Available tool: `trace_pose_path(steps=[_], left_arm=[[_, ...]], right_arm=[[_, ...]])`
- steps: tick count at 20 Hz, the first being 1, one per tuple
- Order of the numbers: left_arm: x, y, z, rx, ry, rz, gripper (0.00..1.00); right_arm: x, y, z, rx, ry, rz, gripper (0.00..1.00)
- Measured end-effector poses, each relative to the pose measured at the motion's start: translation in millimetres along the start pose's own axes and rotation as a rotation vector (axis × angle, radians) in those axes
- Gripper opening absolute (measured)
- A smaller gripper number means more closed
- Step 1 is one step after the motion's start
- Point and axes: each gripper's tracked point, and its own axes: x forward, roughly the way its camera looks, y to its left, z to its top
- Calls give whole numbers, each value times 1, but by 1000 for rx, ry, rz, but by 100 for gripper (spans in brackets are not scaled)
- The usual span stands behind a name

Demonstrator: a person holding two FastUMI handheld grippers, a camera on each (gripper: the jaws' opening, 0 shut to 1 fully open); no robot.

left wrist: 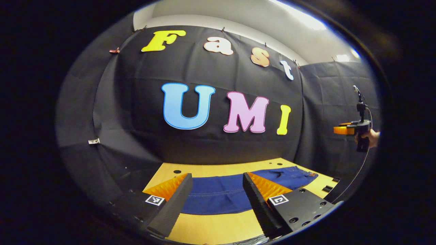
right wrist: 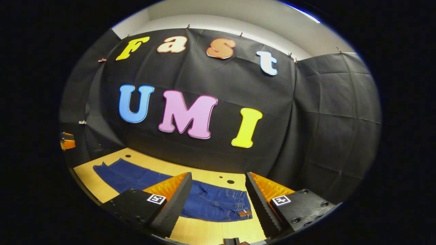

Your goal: Grasp the waist and the cuffs of the jeans and fold them to make the two legs overlap; first hold the waist and fold one-third of the jeans toward the cuffs, then hold the cuffs and fold the remaining one-third in the same direction to finish folding.

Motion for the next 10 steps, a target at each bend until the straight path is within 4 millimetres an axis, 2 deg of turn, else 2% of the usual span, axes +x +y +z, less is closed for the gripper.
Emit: trace_pose_path(steps=[3, 5, 10], left_arm=[[28, -1, -35, 33, 112, -103, 95], [47, 5, -61, 85, 210, -160, 95], [93, 26, -128, 299, 480, -298, 95]], right_arm=[[29, 14, -52, -104, 86, 92, 96], [49, 23, -89, -166, 154, 183, 96], [107, 17, -194, -171, 408, 345, 97]])
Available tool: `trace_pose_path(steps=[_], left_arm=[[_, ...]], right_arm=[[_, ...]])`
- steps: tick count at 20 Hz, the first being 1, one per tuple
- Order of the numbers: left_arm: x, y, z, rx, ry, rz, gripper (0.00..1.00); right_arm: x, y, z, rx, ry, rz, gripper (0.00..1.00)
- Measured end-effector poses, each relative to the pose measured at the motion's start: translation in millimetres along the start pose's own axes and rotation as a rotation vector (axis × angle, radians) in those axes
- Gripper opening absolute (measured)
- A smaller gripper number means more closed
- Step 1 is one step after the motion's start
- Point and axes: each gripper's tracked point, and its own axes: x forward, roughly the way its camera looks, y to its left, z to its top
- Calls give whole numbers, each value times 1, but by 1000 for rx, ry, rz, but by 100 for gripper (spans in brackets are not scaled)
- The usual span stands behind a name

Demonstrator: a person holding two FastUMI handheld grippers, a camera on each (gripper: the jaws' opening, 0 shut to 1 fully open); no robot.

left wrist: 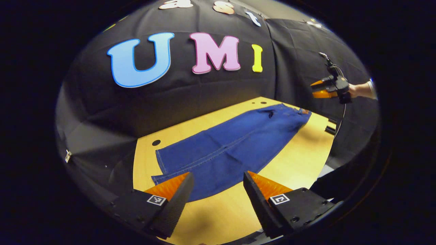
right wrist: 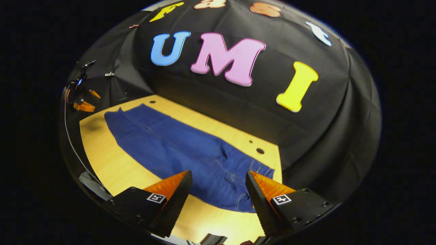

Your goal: Grasp the waist and the cuffs of the jeans and fold them to make the two legs overlap; first hold the waist and fold one-third of the jeans toward the cuffs, then hold the cuffs and fold the remaining one-third in the same direction to finish folding.

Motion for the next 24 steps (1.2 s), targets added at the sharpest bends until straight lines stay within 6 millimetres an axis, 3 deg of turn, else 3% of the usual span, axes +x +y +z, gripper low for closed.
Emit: trace_pose_path(steps=[3, 5, 7, 10, 14, 16, 19, 22, 23, 24], left_arm=[[34, 1, -41, 150, 214, -120, 97], [53, 5, -72, 229, 354, -191, 97], [72, 13, -87, 296, 436, -237, 98], [91, 28, -99, 392, 516, -296, 98], [95, 40, -122, 520, 622, -383, 98], [90, 38, -129, 559, 657, -426, 97], [99, 37, -131, 495, 689, -445, 94], [101, 34, -122, 416, 722, -427, 93], [105, 37, -123, 415, 732, -418, 81], [113, 39, -121, 422, 720, -399, 77]], right_arm=[[39, -7, -64, -74, 198, 99, 97], [51, -10, -108, -150, 342, 190, 97], [64, -23, -137, -195, 453, 255, 98], [71, -41, -163, -264, 578, 331, 97], [76, -53, -199, -420, 713, 429, 97], [75, -47, -198, -391, 750, 455, 96], [87, -54, -199, -270, 795, 434, 92], [103, -67, -196, -194, 806, 351, 59], [106, -69, -192, -167, 792, 332, 38], [103, -68, -196, -128, 811, 315, 18]])
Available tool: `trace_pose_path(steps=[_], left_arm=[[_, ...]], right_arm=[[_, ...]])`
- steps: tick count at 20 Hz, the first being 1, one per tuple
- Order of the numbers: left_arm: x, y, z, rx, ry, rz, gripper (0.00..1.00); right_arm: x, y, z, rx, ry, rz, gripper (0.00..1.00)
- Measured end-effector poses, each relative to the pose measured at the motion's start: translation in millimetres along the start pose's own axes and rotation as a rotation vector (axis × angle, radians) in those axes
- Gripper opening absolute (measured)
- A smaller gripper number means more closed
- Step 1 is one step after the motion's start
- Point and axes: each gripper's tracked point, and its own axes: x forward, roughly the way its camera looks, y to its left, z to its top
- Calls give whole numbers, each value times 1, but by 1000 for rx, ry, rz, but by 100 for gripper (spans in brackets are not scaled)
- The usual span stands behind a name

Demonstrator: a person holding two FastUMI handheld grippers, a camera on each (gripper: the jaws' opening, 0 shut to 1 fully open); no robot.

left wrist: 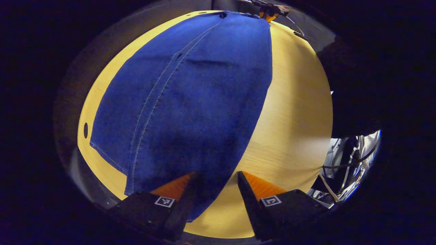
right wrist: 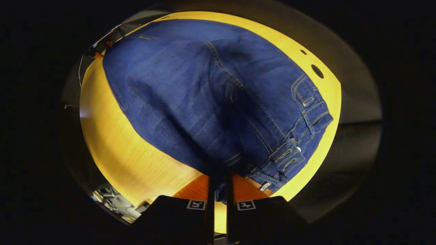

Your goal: Grasp the waist and the cuffs of the jeans and fold them to make the two legs overlap; first hold the waist and fold one-third of the jeans toward the cuffs, then hold the cuffs and fold the remaining one-third in the same direction to finish folding.

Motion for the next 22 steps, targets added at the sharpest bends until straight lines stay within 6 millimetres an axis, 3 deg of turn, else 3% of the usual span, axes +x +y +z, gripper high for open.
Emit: trace_pose_path(steps=[3, 5, 8, 12, 14, 17, 22], left_arm=[[2, 12, 5, -33, -34, 39, 7], [0, 13, 4, -88, -47, 44, 6], [-19, 17, 8, -179, -89, 16, 6], [-52, 49, 18, -349, -161, 13, 3], [-56, 65, 21, -449, -159, 2, 6], [-75, 89, 43, -523, -207, 47, 6], [-93, 149, 74, -737, -294, 121, 6]], right_arm=[[-4, 2, -2, 93, 3, 22, 18], [-9, 3, 1, 126, -14, 25, 18], [-21, 3, 4, 162, -61, 25, 18], [-50, -5, 19, 293, -167, 40, 18], [-71, -17, 40, 392, -280, 43, 18], [-104, -50, 80, 523, -473, 17, 17], [-125, -108, 150, 609, -669, -49, 17]])
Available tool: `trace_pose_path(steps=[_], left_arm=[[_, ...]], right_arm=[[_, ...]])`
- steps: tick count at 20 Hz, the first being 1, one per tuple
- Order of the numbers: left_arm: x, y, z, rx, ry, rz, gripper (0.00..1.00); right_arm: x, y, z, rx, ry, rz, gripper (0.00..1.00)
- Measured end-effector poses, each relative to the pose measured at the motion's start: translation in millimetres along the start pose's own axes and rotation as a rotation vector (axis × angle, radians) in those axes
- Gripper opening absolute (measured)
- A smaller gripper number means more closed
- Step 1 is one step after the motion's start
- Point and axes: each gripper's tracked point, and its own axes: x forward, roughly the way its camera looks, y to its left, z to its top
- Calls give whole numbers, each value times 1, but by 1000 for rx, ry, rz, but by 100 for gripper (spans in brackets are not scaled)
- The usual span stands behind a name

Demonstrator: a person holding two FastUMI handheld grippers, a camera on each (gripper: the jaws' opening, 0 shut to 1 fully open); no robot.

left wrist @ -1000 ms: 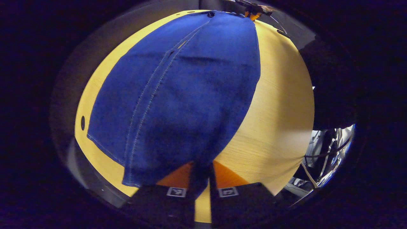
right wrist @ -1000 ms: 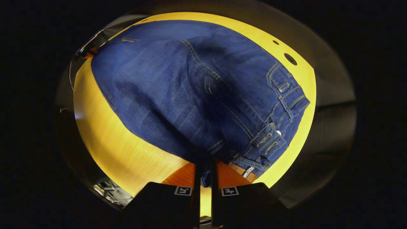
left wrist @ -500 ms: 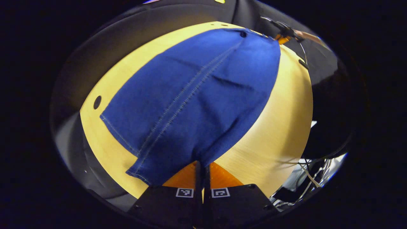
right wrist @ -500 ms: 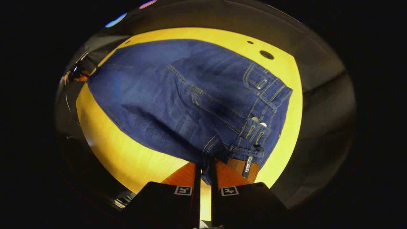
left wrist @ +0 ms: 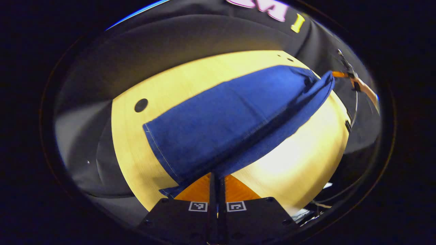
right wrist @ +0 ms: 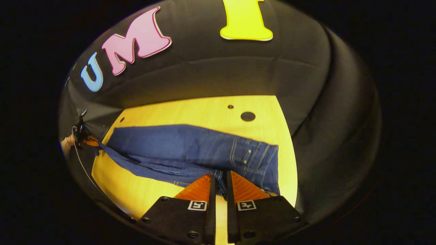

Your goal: Grasp the waist and the cuffs of the jeans and fold them to make the two legs overlap; first hold the waist and fold one-third of the jeans toward the cuffs, then hold the cuffs and fold the remaining one-third in the same direction to finish folding.

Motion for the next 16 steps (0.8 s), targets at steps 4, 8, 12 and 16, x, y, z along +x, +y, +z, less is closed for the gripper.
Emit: trace_pose_path(steps=[4, 8, 12, 16], left_arm=[[5, 25, 61, -134, -92, 63, 6], [54, 47, 94, -146, -115, 174, 6], [66, 44, 98, -181, -100, 258, 17], [37, 87, 106, -174, -232, 362, 94]], right_arm=[[65, -6, 45, 87, -102, -48, 17], [140, -20, 48, 233, -108, -121, 17], [182, -11, 31, 387, -49, -90, 36], [176, -12, 63, 494, -143, -64, 87]])
